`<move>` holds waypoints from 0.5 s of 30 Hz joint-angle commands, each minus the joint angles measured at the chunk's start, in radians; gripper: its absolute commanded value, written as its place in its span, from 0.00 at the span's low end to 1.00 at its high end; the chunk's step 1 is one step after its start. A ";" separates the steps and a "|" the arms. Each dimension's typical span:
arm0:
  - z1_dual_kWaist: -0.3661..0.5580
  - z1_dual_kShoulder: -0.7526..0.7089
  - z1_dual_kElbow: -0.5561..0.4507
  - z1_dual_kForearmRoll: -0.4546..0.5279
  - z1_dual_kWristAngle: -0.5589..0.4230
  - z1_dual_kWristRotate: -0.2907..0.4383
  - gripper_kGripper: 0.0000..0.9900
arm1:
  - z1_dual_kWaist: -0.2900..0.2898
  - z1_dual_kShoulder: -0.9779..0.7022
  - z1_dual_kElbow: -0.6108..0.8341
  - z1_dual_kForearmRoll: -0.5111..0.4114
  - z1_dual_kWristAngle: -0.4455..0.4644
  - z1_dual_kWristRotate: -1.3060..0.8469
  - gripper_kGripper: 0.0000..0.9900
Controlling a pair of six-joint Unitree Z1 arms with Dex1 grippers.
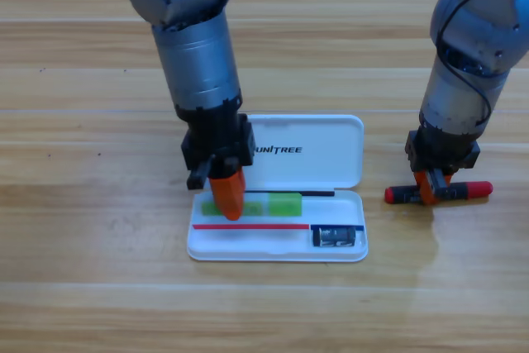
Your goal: Clean up eraser and pencils
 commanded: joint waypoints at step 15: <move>-0.050 0.057 0.045 -0.053 0.044 -0.033 0.00 | 0.055 -0.249 -0.019 0.202 0.030 0.081 0.00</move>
